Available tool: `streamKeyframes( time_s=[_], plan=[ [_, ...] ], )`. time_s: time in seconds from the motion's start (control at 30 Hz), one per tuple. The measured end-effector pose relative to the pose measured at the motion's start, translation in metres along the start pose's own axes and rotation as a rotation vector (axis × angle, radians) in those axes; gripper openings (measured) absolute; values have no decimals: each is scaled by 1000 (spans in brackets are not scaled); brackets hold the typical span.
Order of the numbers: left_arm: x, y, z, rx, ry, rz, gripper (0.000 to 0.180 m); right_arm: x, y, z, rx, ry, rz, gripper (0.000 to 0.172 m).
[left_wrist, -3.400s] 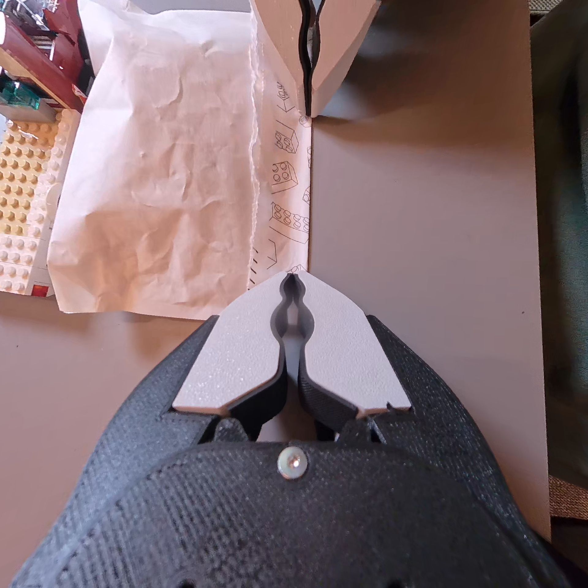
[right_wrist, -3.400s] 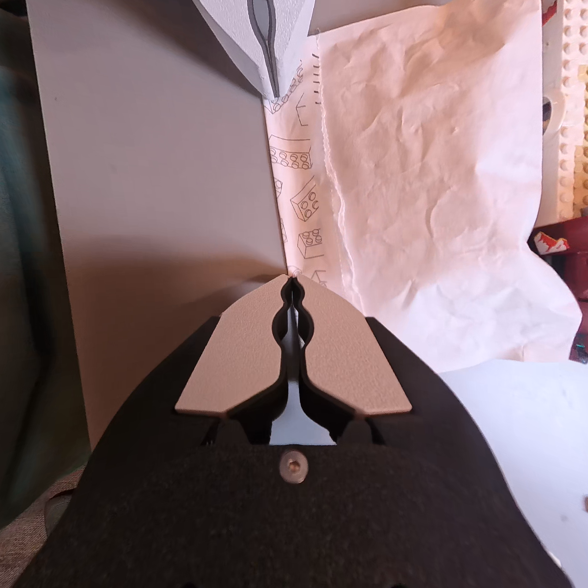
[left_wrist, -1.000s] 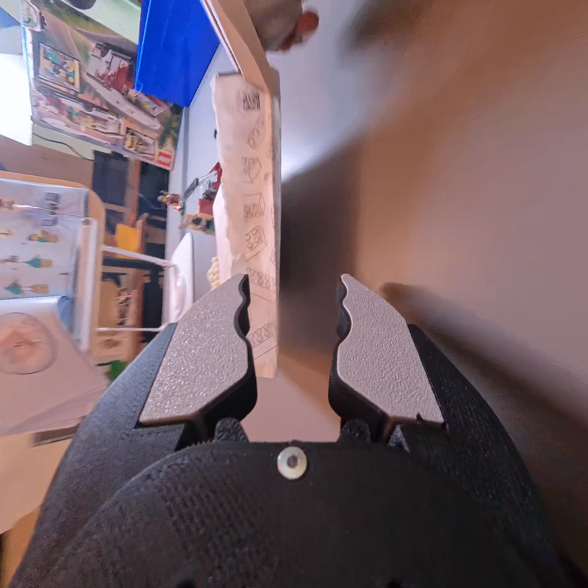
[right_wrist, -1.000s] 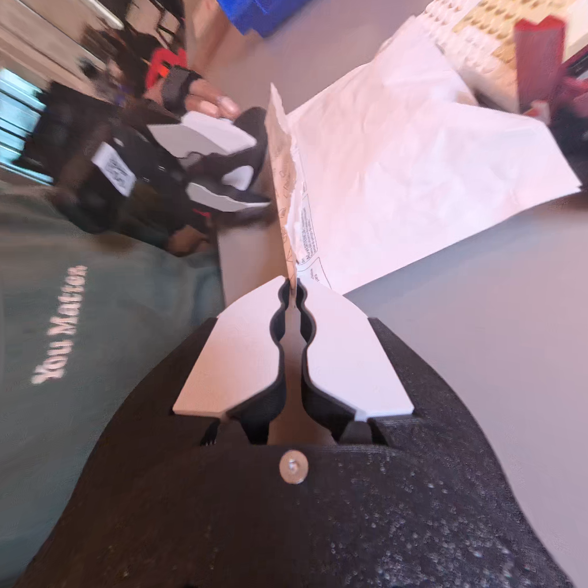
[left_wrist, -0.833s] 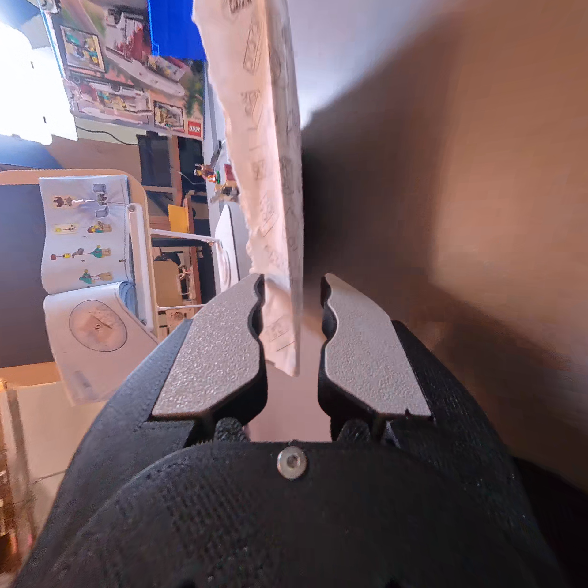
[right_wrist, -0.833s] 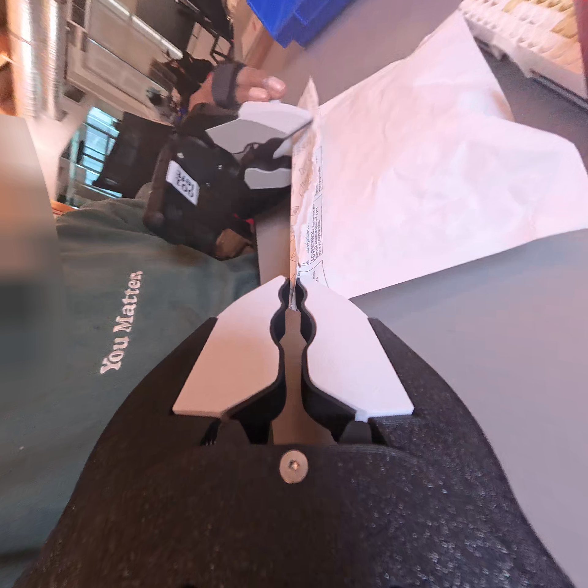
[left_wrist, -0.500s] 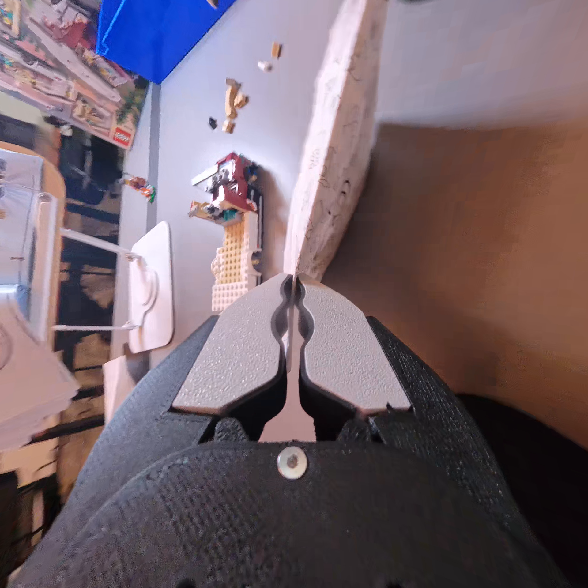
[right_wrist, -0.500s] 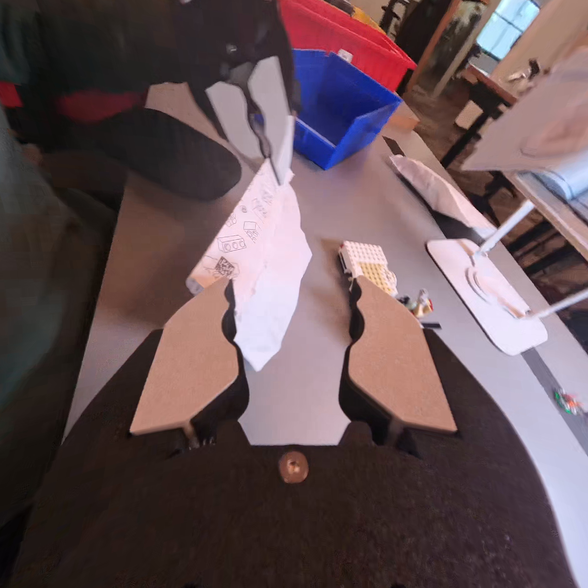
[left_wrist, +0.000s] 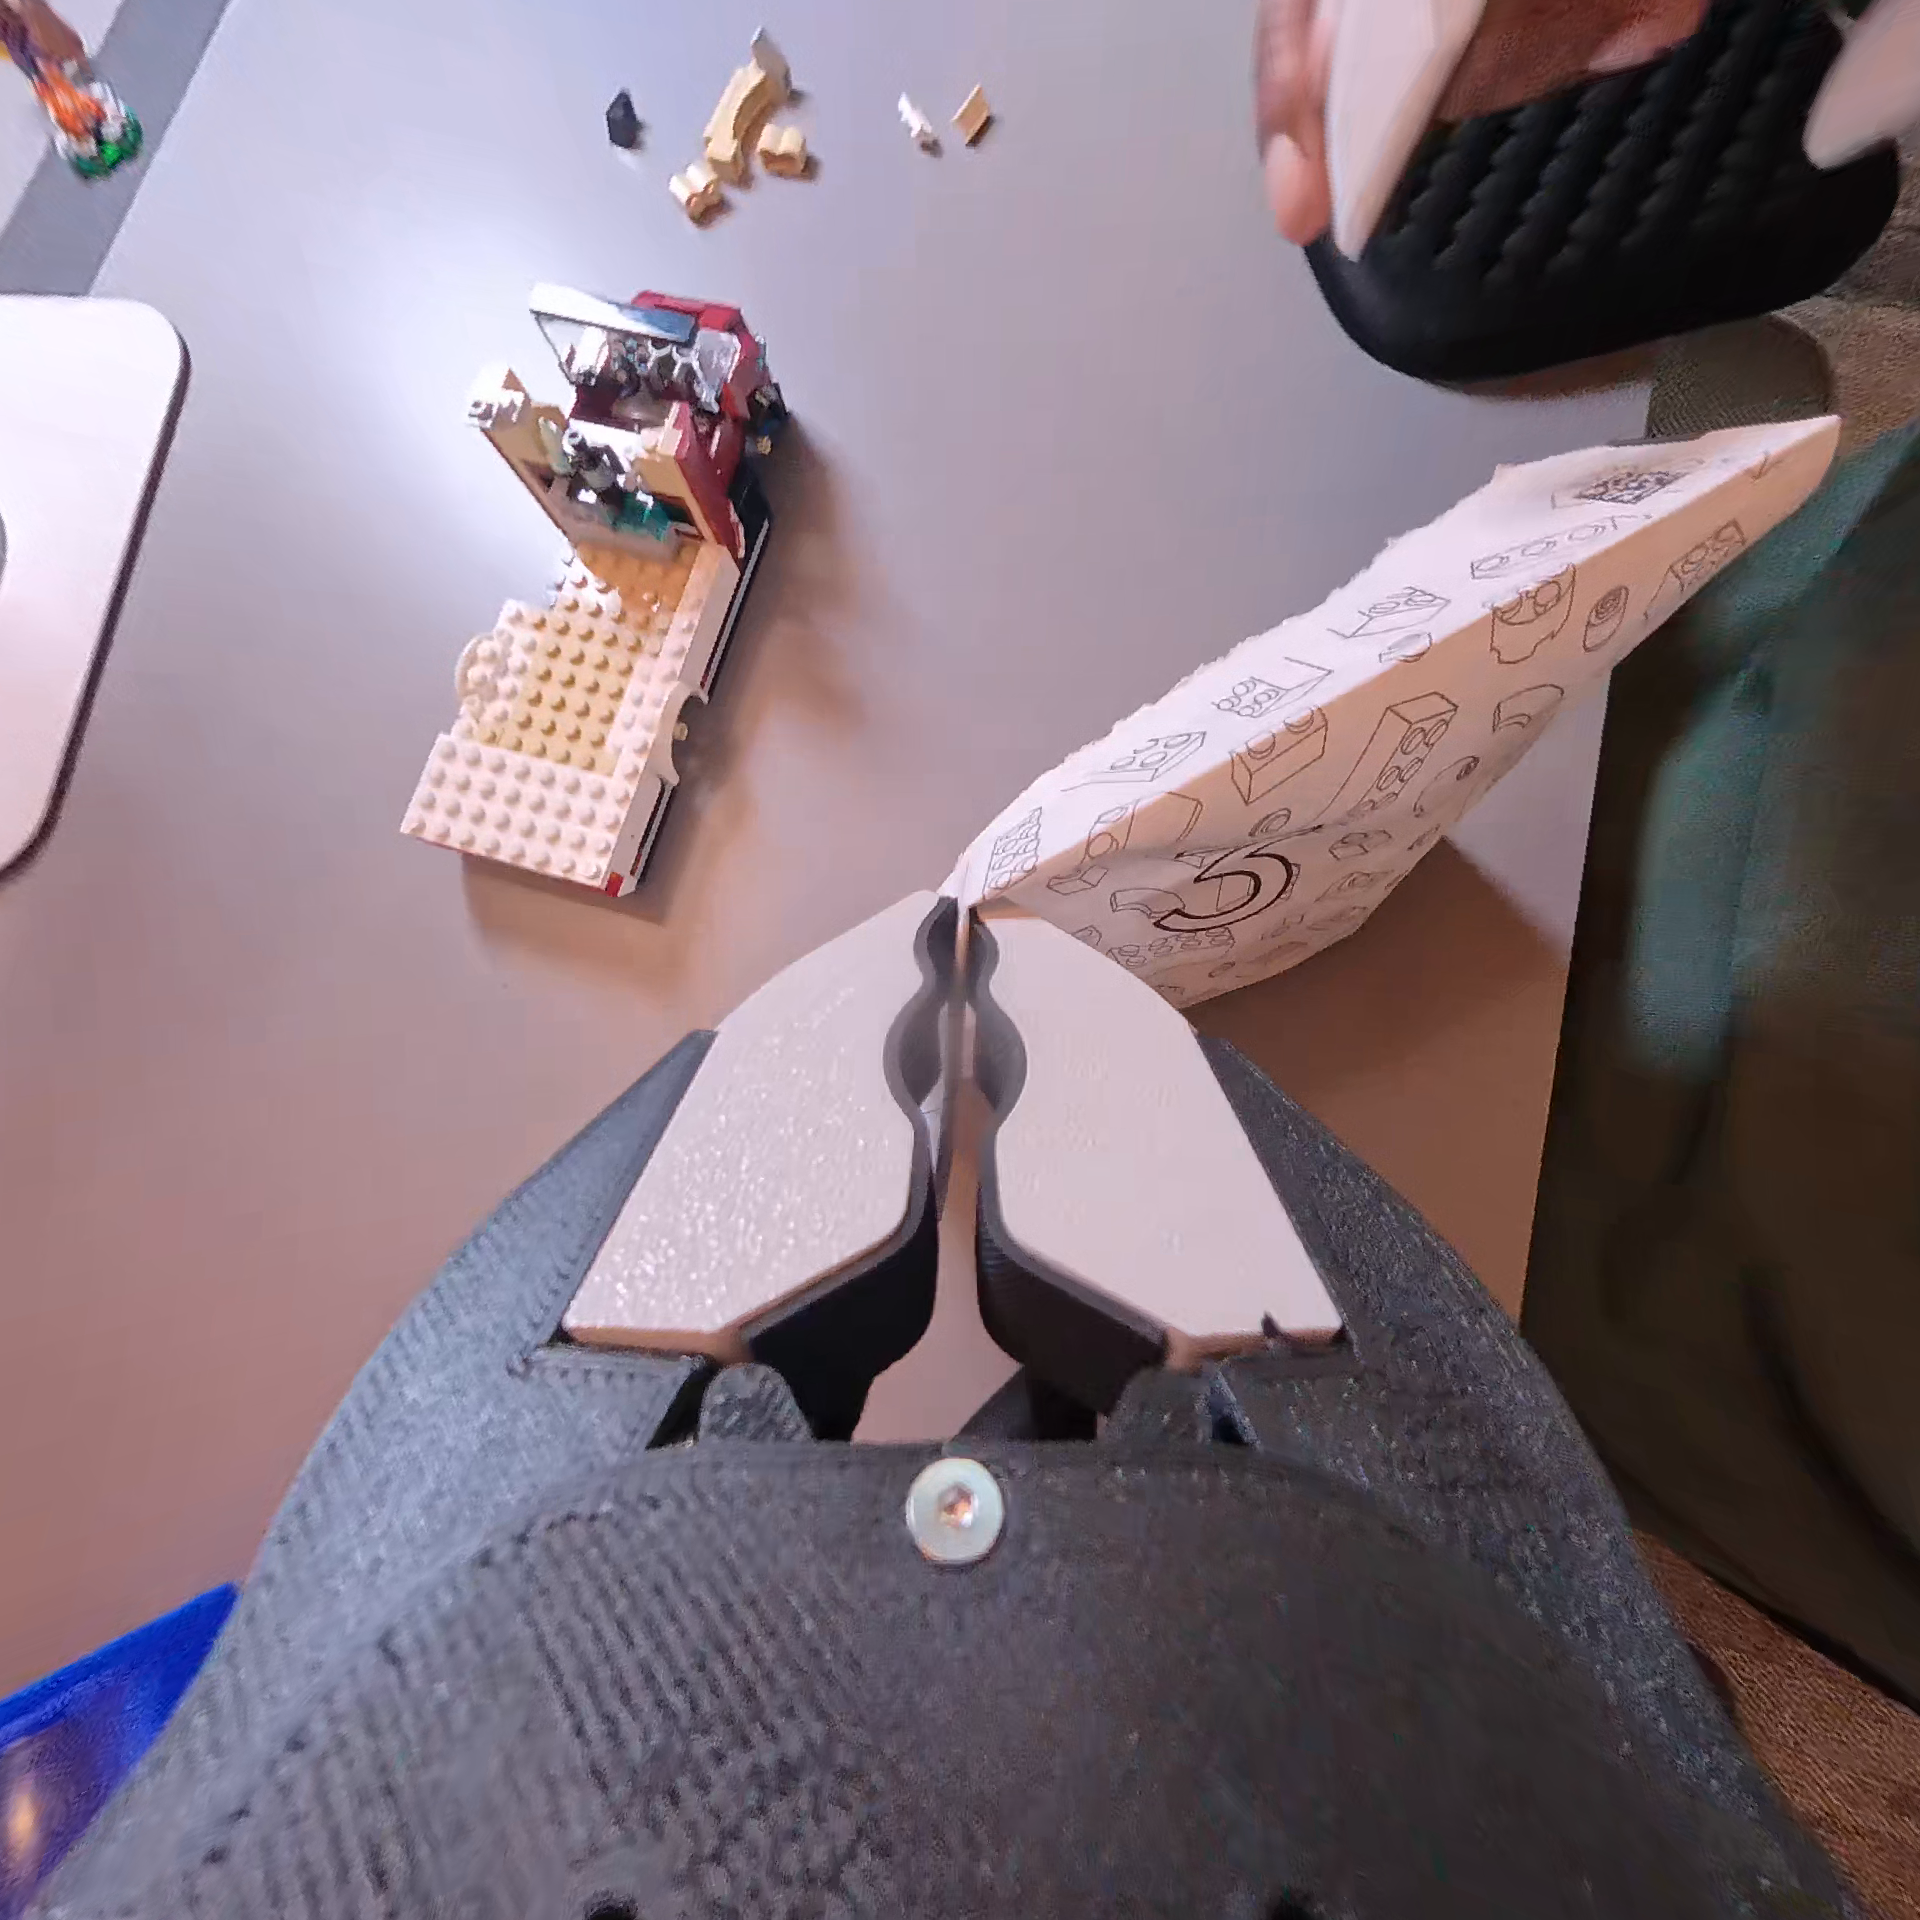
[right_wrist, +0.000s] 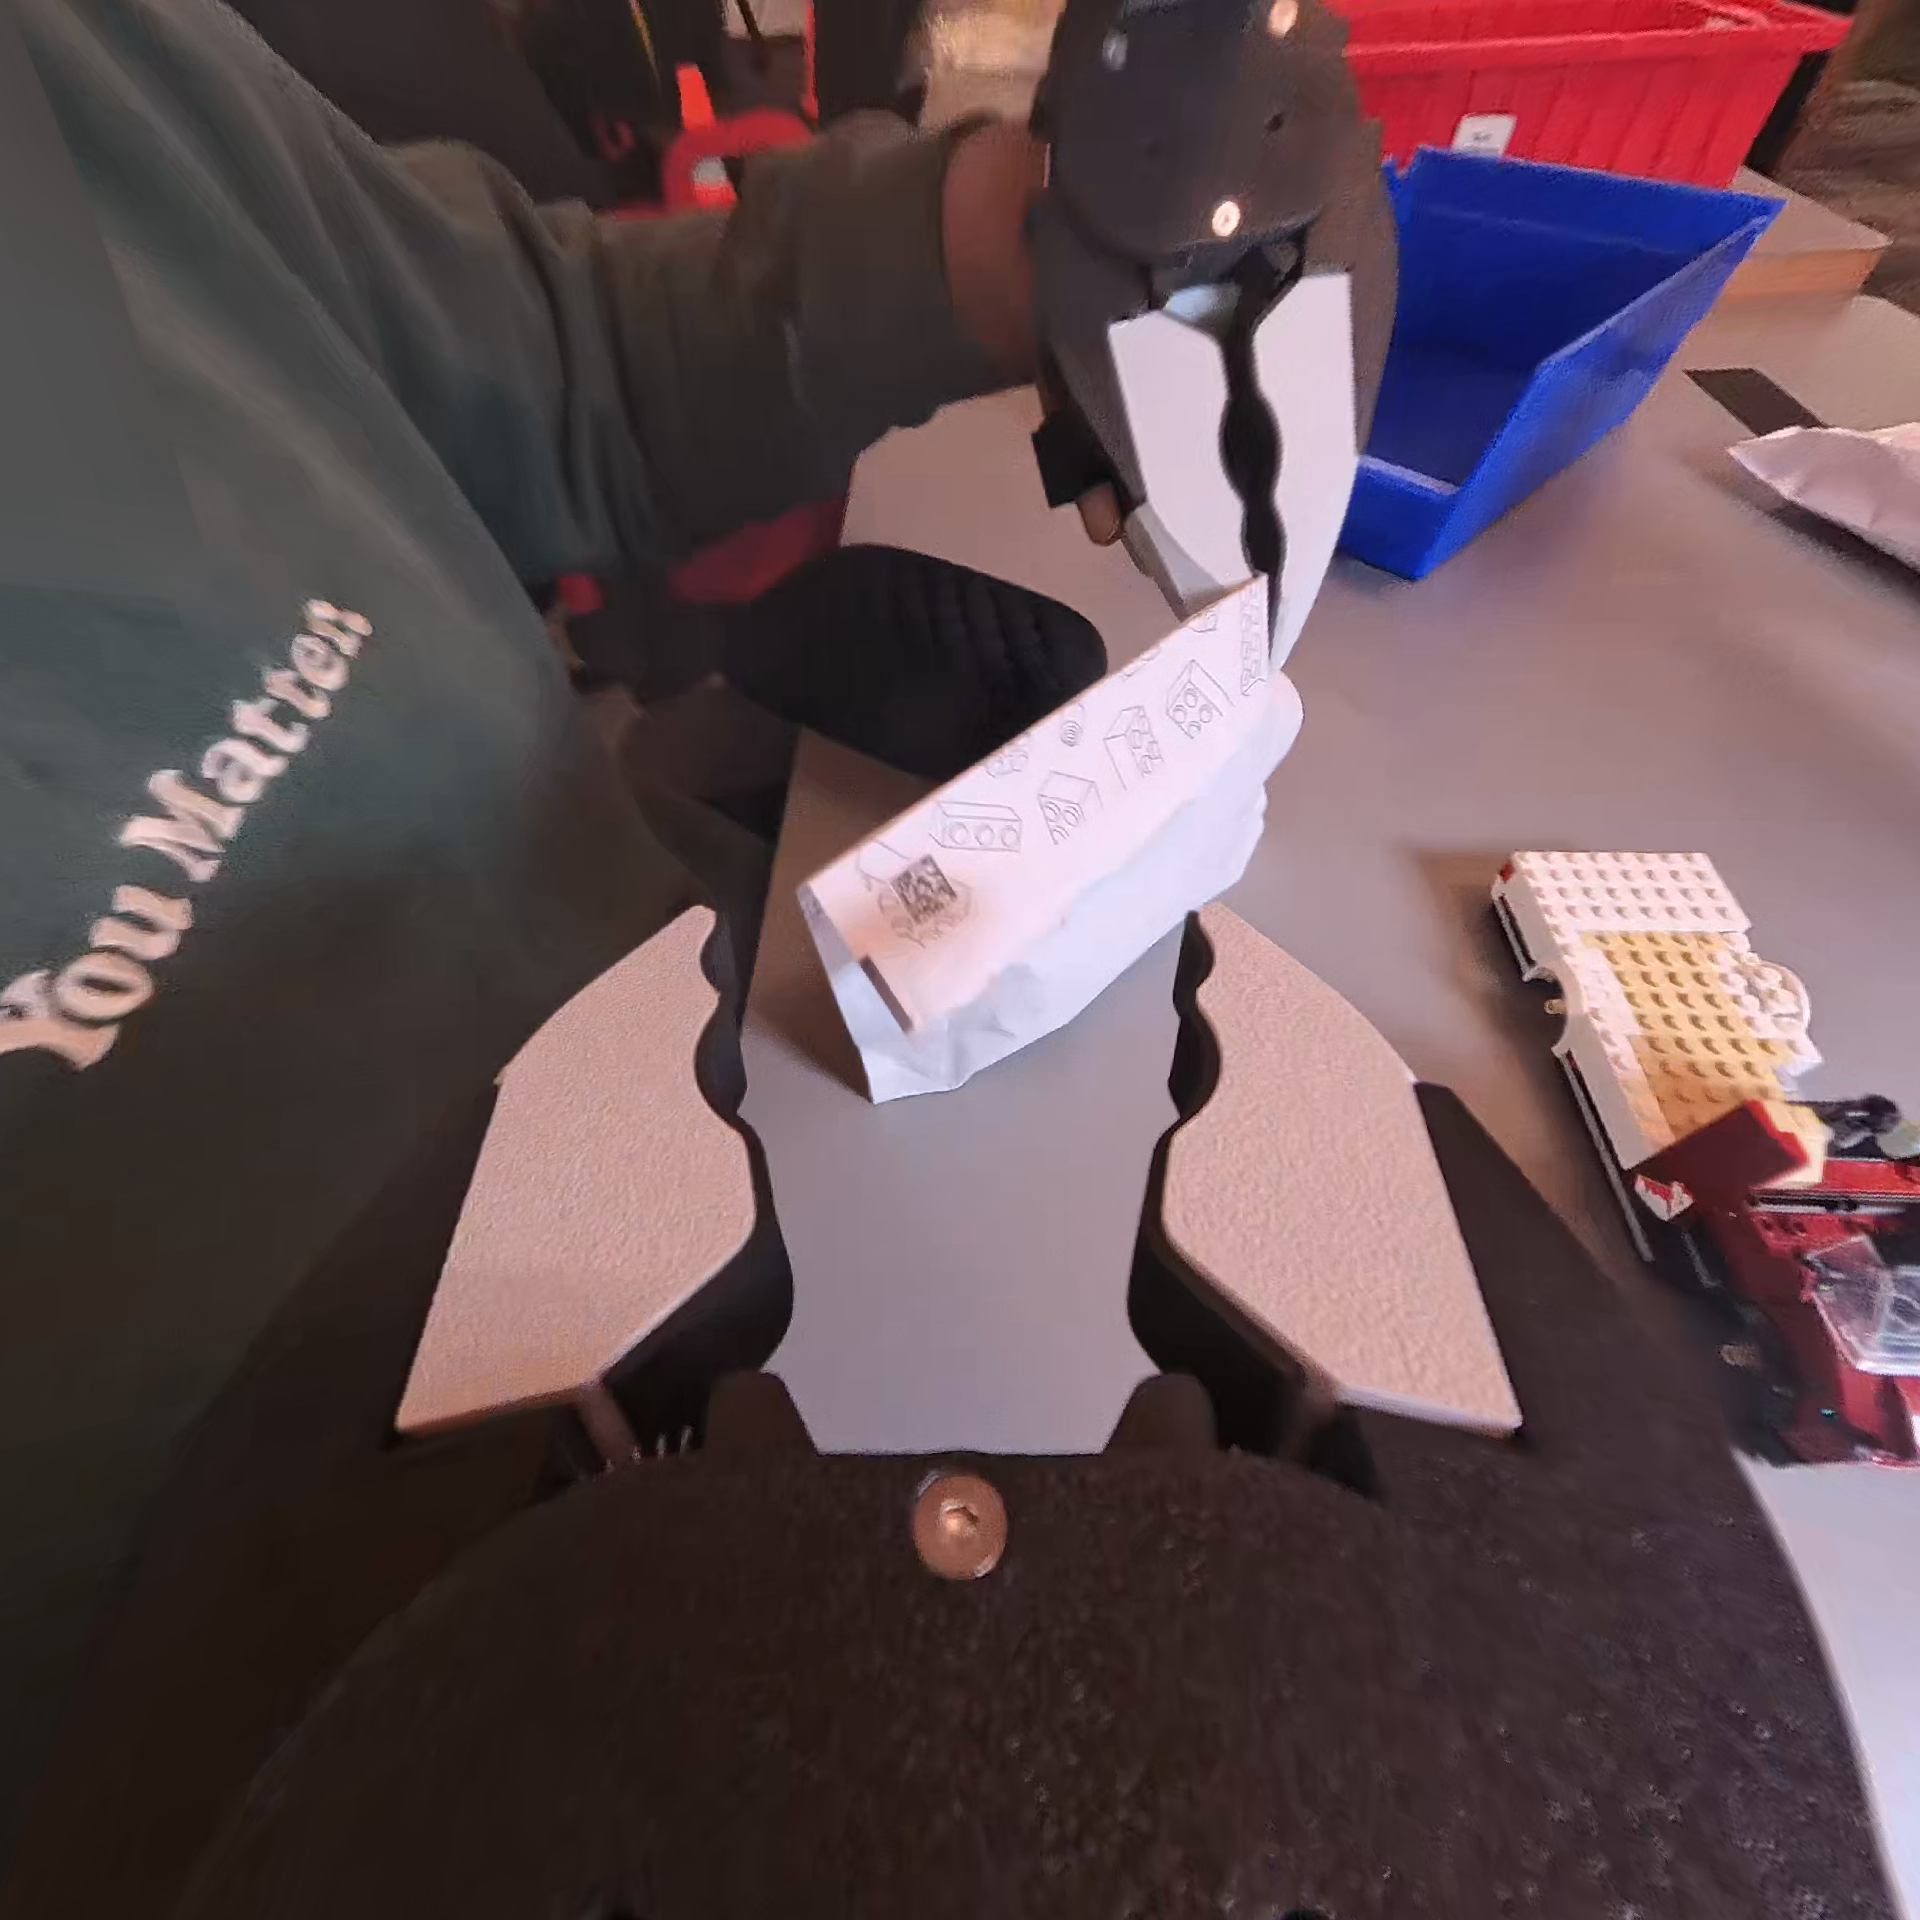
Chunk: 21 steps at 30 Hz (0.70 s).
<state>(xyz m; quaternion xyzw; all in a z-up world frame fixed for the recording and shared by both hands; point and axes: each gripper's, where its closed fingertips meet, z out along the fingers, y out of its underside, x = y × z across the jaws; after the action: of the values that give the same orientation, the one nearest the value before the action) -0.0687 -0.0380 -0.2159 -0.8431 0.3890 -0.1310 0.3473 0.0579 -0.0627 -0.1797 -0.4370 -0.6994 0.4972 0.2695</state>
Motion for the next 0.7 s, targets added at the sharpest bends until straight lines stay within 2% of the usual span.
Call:
streamKeyframes(
  time_s=[0.03,0.07,0.17,0.27,0.37,0.43,0.47,0.53,0.57,0.6,0.7],
  plan=[
    [0,0,0,-18,-3,-1,1,-2,2,9,-30,36,-25,80],
    [-1,1,-1,-34,-5,-16,1,0,5,17,-56,79,-37,78],
    [-12,6,-4,-68,-47,-53,1,8,12,32,-85,173,-24,39],
    [-17,15,-16,-50,-34,-28,1,35,11,28,-89,321,-84,3],
    [-8,19,-27,54,19,56,9,57,11,18,-76,269,16,1],
    [-2,19,-29,151,50,84,26,66,12,15,-76,197,35,1],
    [0,18,-28,204,55,100,28,70,13,15,-79,171,32,1],
    [-2,16,-25,288,23,134,22,75,11,16,-78,115,60,1],
    [-5,17,-24,311,-3,143,7,80,10,16,-76,111,73,1],
    [-6,16,-24,331,-17,145,1,86,10,16,-74,120,81,1],
    [-10,12,-27,329,-6,84,1,103,6,14,-25,160,139,3]
  ],
)
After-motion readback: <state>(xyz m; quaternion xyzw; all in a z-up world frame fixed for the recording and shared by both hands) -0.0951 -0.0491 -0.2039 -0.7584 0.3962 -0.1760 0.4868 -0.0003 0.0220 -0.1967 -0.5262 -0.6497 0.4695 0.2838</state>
